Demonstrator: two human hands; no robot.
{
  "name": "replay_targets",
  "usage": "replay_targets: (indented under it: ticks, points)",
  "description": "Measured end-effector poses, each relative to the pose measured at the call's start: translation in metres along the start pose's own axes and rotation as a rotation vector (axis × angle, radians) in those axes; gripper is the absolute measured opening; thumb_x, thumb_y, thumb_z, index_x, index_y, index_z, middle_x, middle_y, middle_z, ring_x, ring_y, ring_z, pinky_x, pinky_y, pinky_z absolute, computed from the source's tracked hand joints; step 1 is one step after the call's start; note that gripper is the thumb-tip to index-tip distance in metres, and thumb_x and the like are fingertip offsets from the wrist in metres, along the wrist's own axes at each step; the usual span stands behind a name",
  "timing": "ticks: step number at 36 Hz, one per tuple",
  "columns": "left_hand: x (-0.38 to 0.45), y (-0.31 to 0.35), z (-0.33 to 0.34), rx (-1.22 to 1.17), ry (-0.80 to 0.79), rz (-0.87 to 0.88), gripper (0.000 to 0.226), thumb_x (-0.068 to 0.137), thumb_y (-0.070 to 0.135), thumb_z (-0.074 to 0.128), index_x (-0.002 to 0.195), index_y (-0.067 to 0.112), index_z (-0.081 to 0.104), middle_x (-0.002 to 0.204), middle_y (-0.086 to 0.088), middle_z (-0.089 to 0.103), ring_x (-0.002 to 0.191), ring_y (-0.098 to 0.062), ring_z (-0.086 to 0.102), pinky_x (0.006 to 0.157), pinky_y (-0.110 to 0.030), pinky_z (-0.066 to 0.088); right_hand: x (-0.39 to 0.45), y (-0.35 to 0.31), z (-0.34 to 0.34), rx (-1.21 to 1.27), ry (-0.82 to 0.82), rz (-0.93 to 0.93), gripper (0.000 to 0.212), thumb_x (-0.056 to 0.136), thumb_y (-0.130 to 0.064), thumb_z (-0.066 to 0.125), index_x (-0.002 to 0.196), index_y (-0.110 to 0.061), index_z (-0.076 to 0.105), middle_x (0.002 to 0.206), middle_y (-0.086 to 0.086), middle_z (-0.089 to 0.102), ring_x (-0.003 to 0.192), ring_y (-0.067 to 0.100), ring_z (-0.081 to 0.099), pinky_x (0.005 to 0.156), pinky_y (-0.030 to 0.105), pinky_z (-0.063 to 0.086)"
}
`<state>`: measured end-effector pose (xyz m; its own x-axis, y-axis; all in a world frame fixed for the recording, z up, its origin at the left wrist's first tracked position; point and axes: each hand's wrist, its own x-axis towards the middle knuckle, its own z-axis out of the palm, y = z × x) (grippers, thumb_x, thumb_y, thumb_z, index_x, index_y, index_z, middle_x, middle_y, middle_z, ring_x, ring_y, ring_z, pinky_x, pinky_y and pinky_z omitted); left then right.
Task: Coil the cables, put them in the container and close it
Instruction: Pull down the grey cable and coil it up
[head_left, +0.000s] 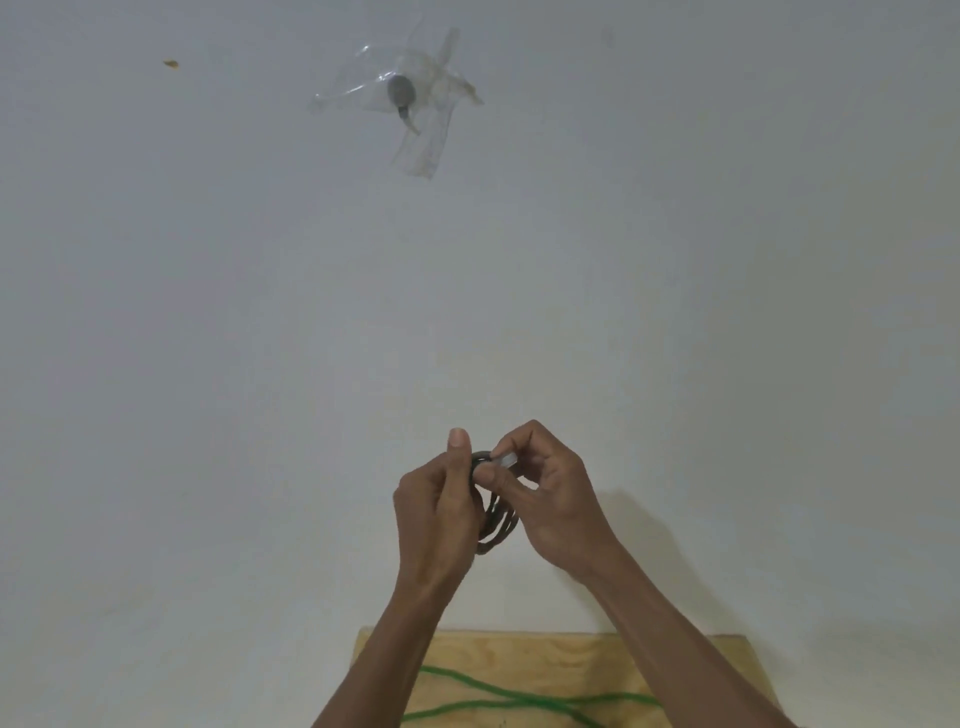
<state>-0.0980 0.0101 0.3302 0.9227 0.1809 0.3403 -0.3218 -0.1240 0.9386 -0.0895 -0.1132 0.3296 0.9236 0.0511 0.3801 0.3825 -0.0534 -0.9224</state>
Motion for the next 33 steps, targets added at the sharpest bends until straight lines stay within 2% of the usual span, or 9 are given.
replay_targets:
  ticks: [3, 6, 10, 14, 18, 21, 25, 29, 33]
  points:
    - [-0.002, -0.005, 0.004, 0.009, 0.105, 0.034, 0.063, 0.107, 0.042, 0.038, 0.053, 0.026, 0.066, 0.042, 0.009, 0.042, 0.044, -0.009, 0.039, 0.053, -0.032, 0.035, -0.001, -0.001, 0.008, -0.024, 0.054, 0.012, 0.018, 0.082, -0.020, 0.080, 0.081, -0.022, 0.062, 0.078, -0.007, 0.065, 0.075, 0.011, 0.065, 0.072, 0.034, 0.052]
    - [0.001, -0.006, 0.004, -0.009, 0.192, -0.034, 0.060, 0.107, 0.037, 0.039, 0.059, 0.025, 0.072, 0.048, 0.010, 0.063, 0.048, -0.004, 0.055, 0.059, -0.028, 0.041, -0.011, -0.001, 0.018, -0.099, 0.106, 0.010, 0.015, 0.083, -0.028, 0.079, 0.087, -0.025, 0.065, 0.089, -0.011, 0.070, 0.091, 0.007, 0.068, 0.073, 0.039, 0.060]
    - [0.011, -0.008, -0.001, -0.035, 0.288, -0.084, 0.058, 0.106, 0.036, 0.042, 0.060, 0.021, 0.072, 0.058, 0.011, 0.072, 0.057, -0.004, 0.065, 0.064, -0.028, 0.045, -0.022, 0.001, 0.022, -0.247, 0.121, -0.089, 0.022, 0.089, -0.045, 0.064, 0.104, -0.031, 0.072, 0.117, -0.019, 0.063, 0.113, 0.003, 0.060, 0.078, 0.020, 0.055]
    - [0.016, -0.011, -0.007, 0.074, 0.315, -0.031, 0.061, 0.106, 0.037, 0.043, 0.054, 0.012, 0.063, 0.042, 0.007, 0.054, 0.043, -0.007, 0.045, 0.055, -0.029, 0.037, -0.022, -0.002, 0.019, -0.238, 0.124, -0.008, 0.009, 0.091, -0.035, 0.069, 0.094, -0.033, 0.077, 0.102, -0.017, 0.070, 0.091, 0.007, 0.064, 0.072, 0.019, 0.053]
    - [0.016, -0.012, -0.007, 0.095, 0.302, 0.016, 0.057, 0.106, 0.035, 0.043, 0.057, 0.015, 0.065, 0.043, 0.011, 0.055, 0.043, -0.006, 0.045, 0.049, -0.016, 0.035, -0.015, -0.005, 0.016, -0.152, 0.079, 0.106, 0.004, 0.088, -0.026, 0.075, 0.090, -0.028, 0.078, 0.094, -0.013, 0.075, 0.086, 0.009, 0.065, 0.074, 0.027, 0.054]
    - [0.016, -0.012, -0.007, 0.071, 0.277, 0.033, 0.057, 0.106, 0.034, 0.044, 0.057, 0.018, 0.066, 0.044, 0.012, 0.057, 0.044, -0.006, 0.047, 0.049, -0.014, 0.035, -0.011, -0.005, 0.014, -0.201, 0.078, 0.098, 0.005, 0.086, -0.030, 0.076, 0.090, -0.033, 0.078, 0.099, -0.015, 0.070, 0.090, 0.009, 0.060, 0.077, 0.026, 0.049]
    - [0.017, -0.012, -0.008, 0.026, 0.233, 0.013, 0.058, 0.106, 0.035, 0.044, 0.059, 0.010, 0.068, 0.043, 0.010, 0.054, 0.044, -0.005, 0.043, 0.056, -0.027, 0.038, -0.008, -0.004, 0.012, -0.207, 0.054, 0.139, 0.009, 0.082, -0.037, 0.079, 0.089, -0.042, 0.079, 0.119, -0.019, 0.056, 0.115, -0.002, 0.054, 0.089, 0.026, 0.047]
    - [0.018, -0.012, -0.010, -0.001, 0.195, 0.024, 0.059, 0.107, 0.035, 0.043, 0.060, 0.009, 0.069, 0.043, 0.010, 0.053, 0.045, -0.005, 0.045, 0.056, -0.028, 0.039, -0.007, -0.003, 0.015, -0.078, -0.043, 0.149, 0.015, 0.084, -0.023, 0.078, 0.098, -0.029, 0.081, 0.121, -0.010, 0.071, 0.119, 0.000, 0.061, 0.102, 0.024, 0.044]
    - [0.020, -0.014, -0.012, 0.060, 0.142, 0.068, 0.060, 0.107, 0.038, 0.040, 0.067, 0.008, 0.073, 0.044, 0.009, 0.052, 0.046, -0.007, 0.044, 0.055, -0.027, 0.038, -0.008, 0.001, 0.020, 0.077, 0.048, 0.151, 0.015, 0.084, -0.009, 0.078, 0.098, -0.013, 0.081, 0.096, 0.002, 0.079, 0.092, 0.018, 0.075, 0.092, 0.041, 0.057]
